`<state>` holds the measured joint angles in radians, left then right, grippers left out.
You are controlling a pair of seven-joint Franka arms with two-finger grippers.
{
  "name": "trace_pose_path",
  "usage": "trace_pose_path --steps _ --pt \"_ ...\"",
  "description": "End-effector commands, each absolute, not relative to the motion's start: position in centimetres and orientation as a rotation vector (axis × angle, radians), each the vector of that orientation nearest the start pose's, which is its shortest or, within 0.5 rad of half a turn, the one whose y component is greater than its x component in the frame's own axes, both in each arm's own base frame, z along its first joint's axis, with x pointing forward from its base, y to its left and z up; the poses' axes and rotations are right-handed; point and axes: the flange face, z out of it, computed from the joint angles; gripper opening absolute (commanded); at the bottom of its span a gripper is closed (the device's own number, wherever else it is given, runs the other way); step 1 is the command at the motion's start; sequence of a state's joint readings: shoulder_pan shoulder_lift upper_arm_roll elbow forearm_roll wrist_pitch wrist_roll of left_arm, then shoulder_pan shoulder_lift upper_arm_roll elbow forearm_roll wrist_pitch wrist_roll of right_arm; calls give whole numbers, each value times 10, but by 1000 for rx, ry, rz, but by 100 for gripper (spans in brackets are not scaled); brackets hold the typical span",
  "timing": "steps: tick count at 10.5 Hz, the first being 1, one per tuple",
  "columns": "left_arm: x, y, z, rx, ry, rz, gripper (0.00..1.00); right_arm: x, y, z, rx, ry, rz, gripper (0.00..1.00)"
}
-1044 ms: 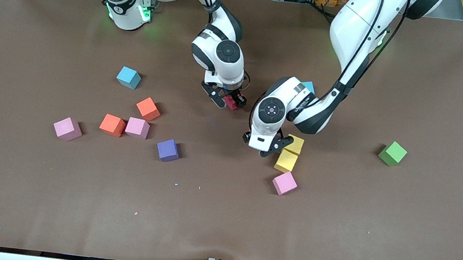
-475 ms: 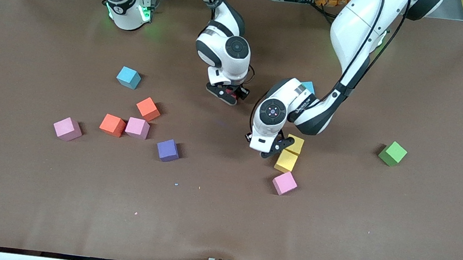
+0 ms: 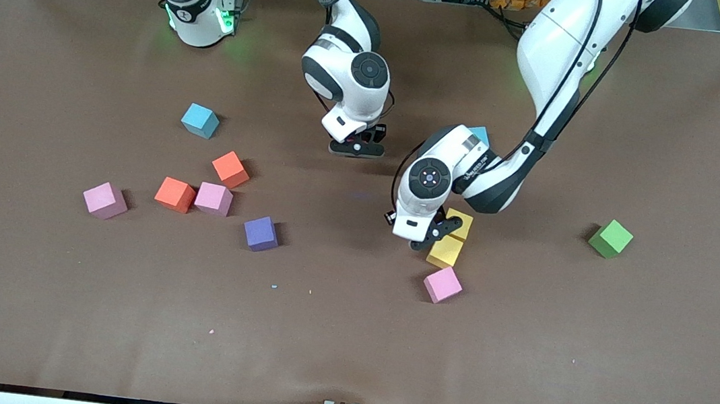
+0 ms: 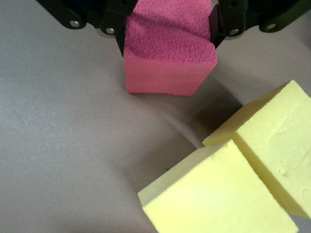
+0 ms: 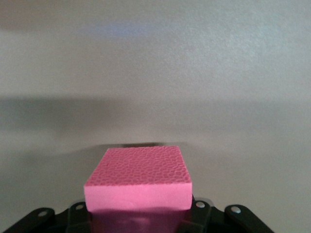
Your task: Arrange 11 blocks into digit 3
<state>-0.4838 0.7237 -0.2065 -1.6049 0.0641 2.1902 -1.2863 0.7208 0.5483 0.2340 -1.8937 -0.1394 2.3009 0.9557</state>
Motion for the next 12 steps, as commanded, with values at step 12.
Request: trace_pose_path --steps 12 --pt "547 -412 204 -2946 -939 218 13 352 476 181 -3204 103 154 0"
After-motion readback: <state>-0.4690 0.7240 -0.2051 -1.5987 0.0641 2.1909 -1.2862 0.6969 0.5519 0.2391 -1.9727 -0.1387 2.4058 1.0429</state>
